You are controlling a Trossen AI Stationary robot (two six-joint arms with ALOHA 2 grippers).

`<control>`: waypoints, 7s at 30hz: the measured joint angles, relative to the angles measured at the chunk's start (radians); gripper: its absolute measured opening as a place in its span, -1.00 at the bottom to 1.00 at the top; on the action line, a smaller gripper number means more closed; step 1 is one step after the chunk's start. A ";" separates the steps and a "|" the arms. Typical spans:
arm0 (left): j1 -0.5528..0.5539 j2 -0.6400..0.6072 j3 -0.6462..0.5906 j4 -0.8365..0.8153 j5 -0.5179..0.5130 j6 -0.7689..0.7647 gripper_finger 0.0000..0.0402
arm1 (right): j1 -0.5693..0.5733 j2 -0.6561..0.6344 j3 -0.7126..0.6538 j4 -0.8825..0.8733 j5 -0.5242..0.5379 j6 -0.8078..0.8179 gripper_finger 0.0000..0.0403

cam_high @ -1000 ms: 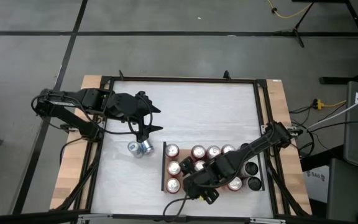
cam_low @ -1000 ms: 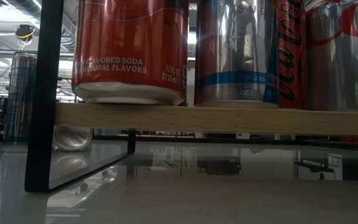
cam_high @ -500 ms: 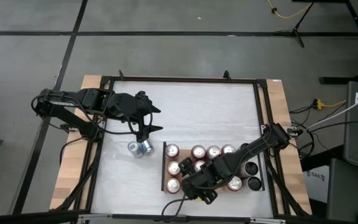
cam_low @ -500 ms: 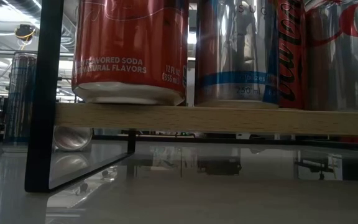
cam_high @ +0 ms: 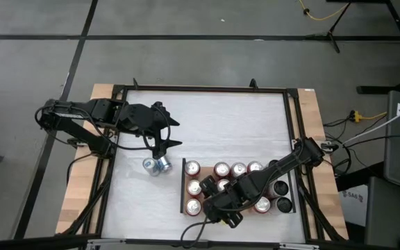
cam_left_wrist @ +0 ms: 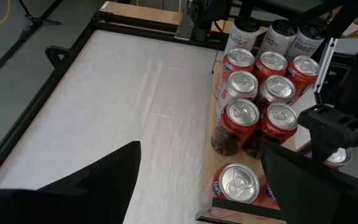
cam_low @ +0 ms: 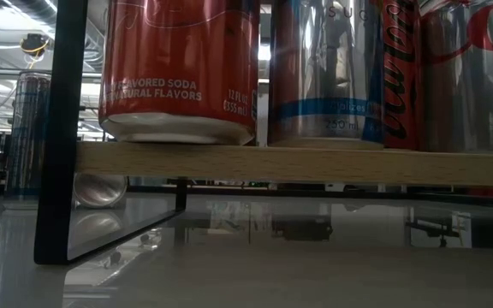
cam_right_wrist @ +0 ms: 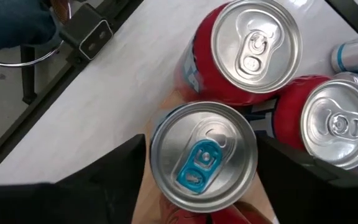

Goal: Place canned beverage on shelf
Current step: Put the top right blue soda can on the shelf, then put the bottom left blue soda can on the shelf

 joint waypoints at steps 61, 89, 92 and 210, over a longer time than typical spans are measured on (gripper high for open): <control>0.000 0.000 0.000 0.000 0.000 0.002 0.60 | 0.000 0.000 0.000 0.006 0.077 0.472 0.36; 0.000 0.000 0.000 0.000 0.000 0.002 0.60 | 0.000 -0.001 0.000 0.006 0.067 0.472 0.36; 0.000 0.000 0.000 0.000 0.000 0.002 0.60 | 0.000 -0.001 0.000 0.006 0.067 0.471 0.36; -0.315 0.044 -0.452 -0.309 -0.024 -1.883 0.60 | 0.000 -0.869 -0.753 0.052 0.567 0.285 0.91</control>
